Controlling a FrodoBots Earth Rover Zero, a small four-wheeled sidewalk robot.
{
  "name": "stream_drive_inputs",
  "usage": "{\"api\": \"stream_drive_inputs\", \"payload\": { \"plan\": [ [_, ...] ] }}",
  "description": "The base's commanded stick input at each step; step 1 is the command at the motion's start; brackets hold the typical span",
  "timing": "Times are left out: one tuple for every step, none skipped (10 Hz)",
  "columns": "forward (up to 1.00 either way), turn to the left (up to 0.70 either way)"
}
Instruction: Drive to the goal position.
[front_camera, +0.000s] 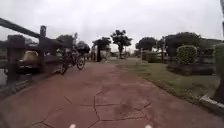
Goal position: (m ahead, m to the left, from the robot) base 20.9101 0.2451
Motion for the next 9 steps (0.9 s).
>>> {"api": "stream_drive_inputs", "payload": {
  "plan": [
    [1.0, 0.0],
    [1.0, 0.0],
    [1.0, 0.0],
    [1.0, 0.0],
    [1.0, 0.0],
    [1.0, 0.0],
    [1.0, 0.0],
    [1.0, 0.0],
    [1.0, 0.0]
  ]
}}
